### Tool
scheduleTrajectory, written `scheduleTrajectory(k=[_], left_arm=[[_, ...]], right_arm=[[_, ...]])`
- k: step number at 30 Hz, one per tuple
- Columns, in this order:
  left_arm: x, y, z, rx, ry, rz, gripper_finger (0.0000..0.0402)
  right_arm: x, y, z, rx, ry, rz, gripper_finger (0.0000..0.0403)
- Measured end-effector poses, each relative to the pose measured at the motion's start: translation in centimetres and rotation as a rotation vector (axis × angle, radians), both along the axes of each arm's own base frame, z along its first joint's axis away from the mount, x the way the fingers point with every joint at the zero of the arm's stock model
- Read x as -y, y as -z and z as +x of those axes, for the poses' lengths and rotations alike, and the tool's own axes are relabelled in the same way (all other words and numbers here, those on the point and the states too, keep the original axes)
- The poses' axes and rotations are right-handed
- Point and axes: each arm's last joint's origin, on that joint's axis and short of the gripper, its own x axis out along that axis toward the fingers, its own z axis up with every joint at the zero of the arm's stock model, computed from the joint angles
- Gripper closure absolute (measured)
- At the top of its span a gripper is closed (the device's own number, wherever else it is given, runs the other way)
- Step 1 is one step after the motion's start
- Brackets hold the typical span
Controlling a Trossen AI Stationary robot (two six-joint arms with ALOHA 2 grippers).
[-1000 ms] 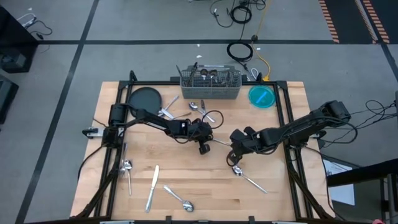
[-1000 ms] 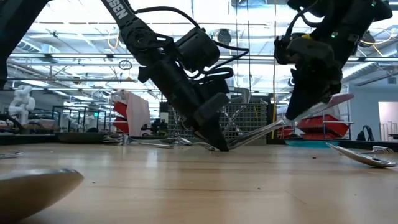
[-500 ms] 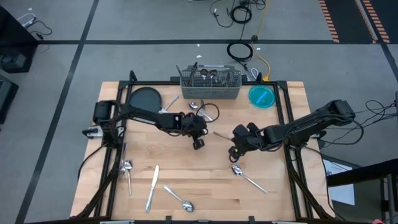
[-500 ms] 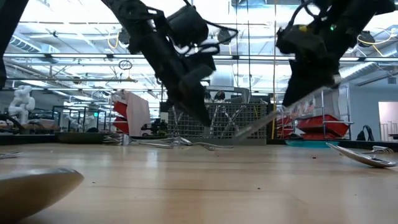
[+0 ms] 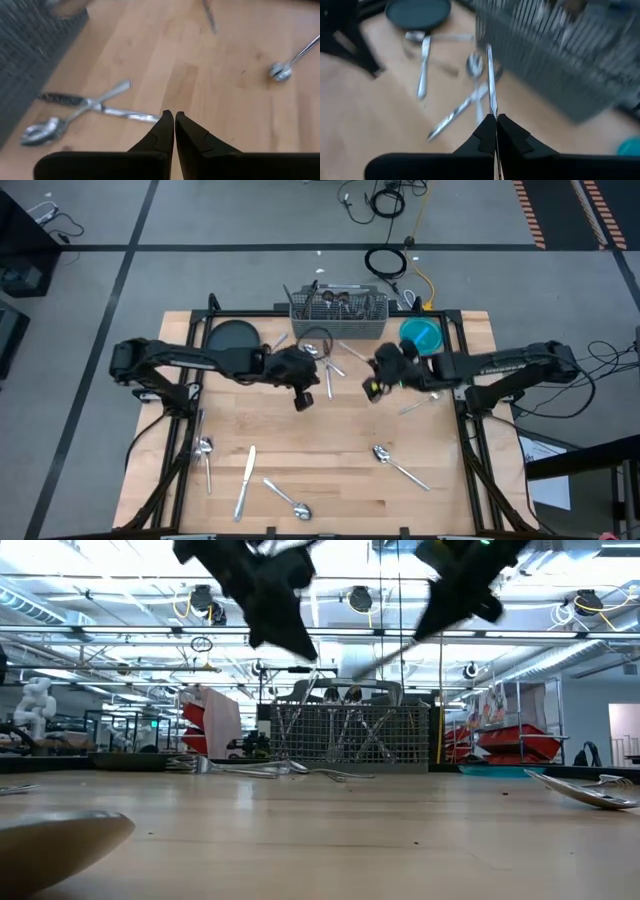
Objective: Sort silverware
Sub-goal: Put the knife into the silverware basket
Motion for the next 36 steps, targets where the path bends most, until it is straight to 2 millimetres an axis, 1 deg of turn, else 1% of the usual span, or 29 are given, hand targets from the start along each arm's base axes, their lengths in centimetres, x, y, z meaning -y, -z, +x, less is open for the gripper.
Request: scheduleTrajectory(k=[4,7,10,13,16,19,24,27,32,36], left_arm=[[0.1,-3.0,-2.2,0.064,0.0,0.004,0.0377],[0.3,-5.1,-4.2,0.107,-0.003,0.004,0.0378],[0.4,-7.1,-6.2,0.167,-0.008,0.006,0.0378],[0.6,-8.9,-8.3,0.228,-0.014,0.014,0.0378],[0.8,-10.3,-10.2,0.28,-0.035,0.036,0.0378],[1.0,-11.4,-12.0,0.319,-0.06,0.058,0.0378],[1.1,-12.4,-14.1,0.358,-0.105,0.061,0.0378],[1.1,-12.5,-14.9,0.354,-0.109,0.062,0.0378],[1.1,-12.6,-15.6,0.352,-0.11,0.063,0.0378],[1.1,-12.5,-15.7,0.337,-0.11,0.064,0.0378]], right_arm=[[3.1,-3.6,1.7,-0.011,-0.033,-0.089,0.0403],[5.6,-5.4,3.2,-0.036,-0.069,-0.127,0.0403],[8.2,-6.6,4.8,-0.061,-0.107,-0.153,0.0403],[10.9,-7.0,6.7,-0.085,-0.157,-0.144,0.0403],[13.1,-6.6,8.8,-0.133,-0.201,-0.126,0.0403],[14.8,-6.1,10.8,-0.205,-0.245,-0.102,0.0403],[16.6,-5.0,13.2,-0.365,-0.304,-0.065,0.0403],[17.0,-5.1,14.1,-0.422,-0.336,-0.064,0.0403],[17.5,-5.6,14.9,-0.472,-0.364,-0.072,0.0403],[17.6,-6.2,14.8,-0.506,-0.381,-0.081,0.0403]])
